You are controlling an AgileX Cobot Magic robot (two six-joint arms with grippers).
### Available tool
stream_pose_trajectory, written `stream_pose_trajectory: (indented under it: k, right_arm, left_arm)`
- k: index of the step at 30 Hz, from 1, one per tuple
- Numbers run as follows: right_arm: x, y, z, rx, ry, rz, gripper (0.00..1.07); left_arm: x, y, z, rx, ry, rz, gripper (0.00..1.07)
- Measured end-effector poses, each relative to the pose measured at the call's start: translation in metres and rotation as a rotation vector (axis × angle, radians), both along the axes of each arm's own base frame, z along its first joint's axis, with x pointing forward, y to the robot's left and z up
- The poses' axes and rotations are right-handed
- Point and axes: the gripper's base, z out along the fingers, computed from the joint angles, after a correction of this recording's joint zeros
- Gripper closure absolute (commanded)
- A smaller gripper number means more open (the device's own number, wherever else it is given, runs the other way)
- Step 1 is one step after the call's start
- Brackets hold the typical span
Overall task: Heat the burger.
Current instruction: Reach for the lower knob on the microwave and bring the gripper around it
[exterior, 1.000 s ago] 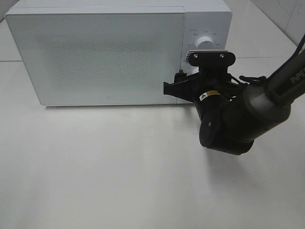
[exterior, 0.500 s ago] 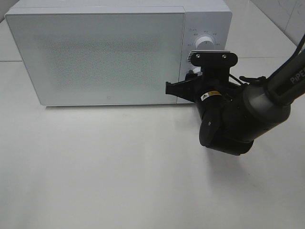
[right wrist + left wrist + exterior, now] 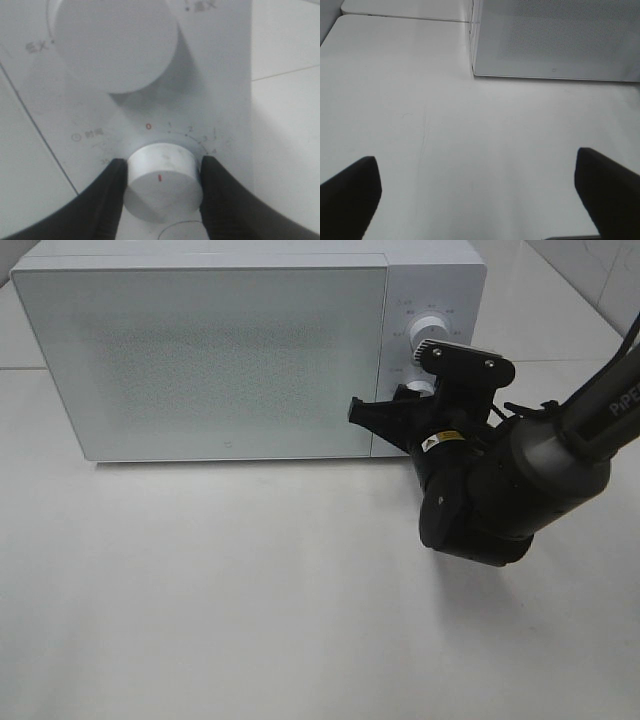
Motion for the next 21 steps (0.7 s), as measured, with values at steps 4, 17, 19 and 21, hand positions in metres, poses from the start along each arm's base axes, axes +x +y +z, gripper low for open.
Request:
stream_pose_trajectory:
  k: [4, 17, 19, 21]
  right_arm:
    - [-0.0005, -0.0003, -0.0015, 0.292, -0.003, -0.048, 1.03]
    - [-0.0012, -0.0006, -0.0027, 1.005, -0.011, -0.150, 1.06]
    - [-0.0012, -0.0003, -0.0026, 1.118, -0.011, -0.171, 1.05]
    - [-0.0014, -0.0004, -0.0027, 1.173, -0.012, -0.182, 1.05]
  left_arm:
    - [0.0000, 0.0000, 0.0000, 0.000, 0.000, 0.000, 0.07]
    - [0.0000, 0.0000, 0.0000, 0.000, 0.000, 0.000, 0.07]
    - [0.0000, 0.0000, 0.0000, 0.000, 0.000, 0.000, 0.07]
    - [0.0000, 0.0000, 0.0000, 0.000, 0.000, 0.000, 0.07]
